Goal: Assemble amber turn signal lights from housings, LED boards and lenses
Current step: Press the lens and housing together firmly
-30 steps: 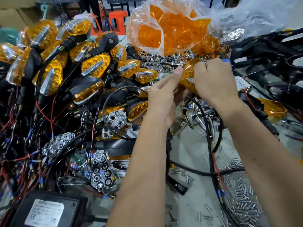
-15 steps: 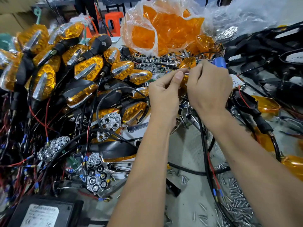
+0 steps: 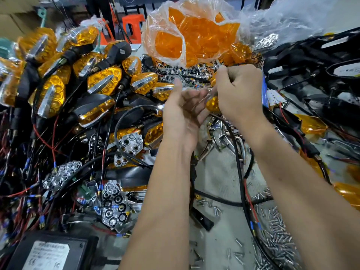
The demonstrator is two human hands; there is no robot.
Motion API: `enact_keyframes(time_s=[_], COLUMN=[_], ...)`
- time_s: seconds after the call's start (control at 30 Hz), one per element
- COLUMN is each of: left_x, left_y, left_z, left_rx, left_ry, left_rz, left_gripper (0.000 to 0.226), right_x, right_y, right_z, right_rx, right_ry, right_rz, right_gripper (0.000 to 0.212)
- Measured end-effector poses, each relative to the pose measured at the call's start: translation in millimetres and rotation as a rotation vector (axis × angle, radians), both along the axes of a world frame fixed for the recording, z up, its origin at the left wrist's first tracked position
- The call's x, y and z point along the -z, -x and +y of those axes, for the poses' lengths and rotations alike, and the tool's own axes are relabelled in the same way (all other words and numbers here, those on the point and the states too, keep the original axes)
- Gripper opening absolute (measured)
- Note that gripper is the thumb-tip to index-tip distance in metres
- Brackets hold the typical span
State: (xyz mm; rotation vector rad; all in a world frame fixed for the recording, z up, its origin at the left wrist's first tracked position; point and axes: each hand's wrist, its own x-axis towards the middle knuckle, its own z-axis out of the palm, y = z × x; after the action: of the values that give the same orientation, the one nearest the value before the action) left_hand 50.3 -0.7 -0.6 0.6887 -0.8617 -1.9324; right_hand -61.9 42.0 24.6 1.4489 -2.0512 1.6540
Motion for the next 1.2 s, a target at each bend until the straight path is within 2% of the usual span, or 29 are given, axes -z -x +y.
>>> enact_keyframes(time_s=[0.1,0.17,0.2,0.27,0.37,0.43,0.5,0.63,0.77,0.9,1.1,1.17,1.2], left_x=[-2.3,-2.0,-1.2,2.9,6.1,5.4,2.8,0.2,-2.7,-4.7,-6.6,-5.5,-2.0], left_y=[2.7,4.9,5.4,5.3,7.2,8.4,10.0,12.1,11.1,11.9,11.7,13.2,14.2], left_z=[-1.7,6.1,9.9,11.7,8.9,8.6,10.9,16.3,21.7,26.0,25.0,25.6,25.1], left_rx=[0.030,0.178,0.252,0.299,0.244,0.239,0.245,0.169,0.096,0.123,0.132,0.123,0.105], left_ry=[-0.165,-0.196,-0.219,-0.267,-0.326,-0.314,-0.271,-0.205,-0.149,-0.113,-0.151,-0.093,0.010], left_rz=[0.017,0.046,0.092,0.113,0.095,0.076,0.057,0.043,0.027,0.008,0.030,-0.056,-0.148], left_gripper=[0.064,0.076,0.084,0.091,0.074,0.071,0.068,0.056,0.057,0.064,0.054,0.056,0.057], right_x=[-5.2,-3.4,-2.1,3.1,8.4,11.4,12.1,8.7,8.5,15.5,16.1,14.7,14.5], right_y=[-4.2,-12.1,-15.8,-20.2,-21.5,-22.0,-22.7,-23.3,-25.2,-24.0,-17.9,-8.2,-2.5], right_z=[3.4,4.6,5.2,6.5,7.8,9.7,11.2,7.8,7.2,12.3,5.7,3.9,3.2], right_rx=[-0.361,-0.515,-0.556,-0.584,-0.574,-0.556,-0.523,-0.441,-0.381,-0.368,-0.330,-0.242,-0.188], right_ry=[0.028,-0.028,-0.061,-0.095,-0.102,-0.089,-0.068,-0.050,-0.027,0.058,0.097,0.075,0.071], right_rz=[-0.056,-0.098,-0.111,-0.084,0.007,-0.001,-0.032,0.034,0.081,0.071,0.081,0.093,0.095], right_gripper=[0.040,0.017,0.012,0.019,0.027,0.032,0.033,0.027,0.018,0.019,0.020,0.021,0.021])
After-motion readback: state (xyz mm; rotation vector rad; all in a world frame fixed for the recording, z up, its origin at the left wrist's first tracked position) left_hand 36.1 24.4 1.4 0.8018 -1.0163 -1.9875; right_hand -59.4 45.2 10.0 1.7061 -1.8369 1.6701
